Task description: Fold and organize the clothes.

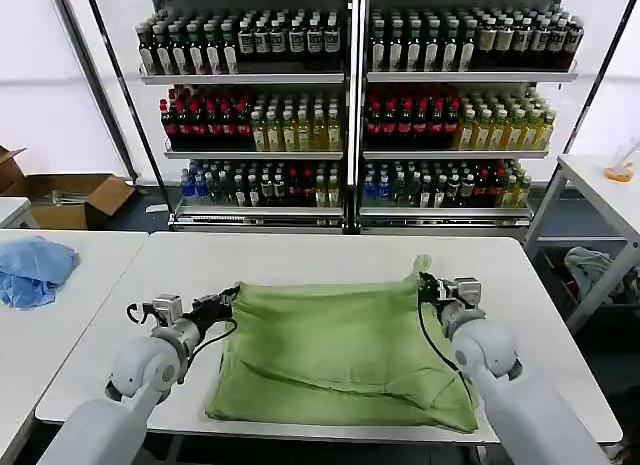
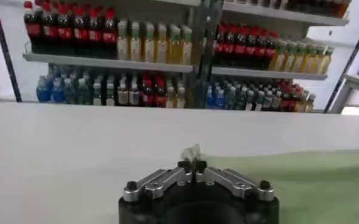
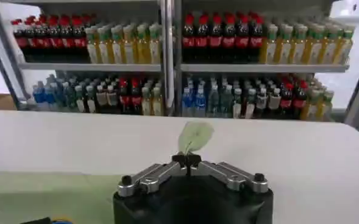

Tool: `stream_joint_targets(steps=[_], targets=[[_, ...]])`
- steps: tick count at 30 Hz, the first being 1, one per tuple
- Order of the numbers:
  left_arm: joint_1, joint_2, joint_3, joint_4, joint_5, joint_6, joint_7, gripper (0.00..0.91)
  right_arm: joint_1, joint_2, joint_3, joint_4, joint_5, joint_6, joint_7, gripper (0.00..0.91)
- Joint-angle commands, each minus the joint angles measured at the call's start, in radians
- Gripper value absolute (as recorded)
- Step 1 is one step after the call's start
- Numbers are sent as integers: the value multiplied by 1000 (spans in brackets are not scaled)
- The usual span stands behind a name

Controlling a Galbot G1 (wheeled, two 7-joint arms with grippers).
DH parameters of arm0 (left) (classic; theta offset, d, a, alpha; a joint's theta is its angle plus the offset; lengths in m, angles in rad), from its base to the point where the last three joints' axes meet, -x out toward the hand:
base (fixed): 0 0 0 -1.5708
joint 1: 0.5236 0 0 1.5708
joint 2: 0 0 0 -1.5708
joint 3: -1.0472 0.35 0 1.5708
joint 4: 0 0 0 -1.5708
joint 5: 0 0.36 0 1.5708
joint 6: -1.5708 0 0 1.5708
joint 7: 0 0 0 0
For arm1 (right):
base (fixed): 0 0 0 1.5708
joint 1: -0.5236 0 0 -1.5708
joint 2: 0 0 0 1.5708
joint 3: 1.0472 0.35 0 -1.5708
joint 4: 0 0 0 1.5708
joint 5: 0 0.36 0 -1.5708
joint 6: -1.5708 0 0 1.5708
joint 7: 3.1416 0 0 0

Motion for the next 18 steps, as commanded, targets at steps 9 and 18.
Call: stream_joint_targets(steps=[9,18], targets=[[234,-22,-66,-153,158,24,20,30,-473,-35,244,309,-24,-7,1,0],[256,-39,-61,-90,314,-23,9,30,-429,9,169,206,-51,-7,14,0]])
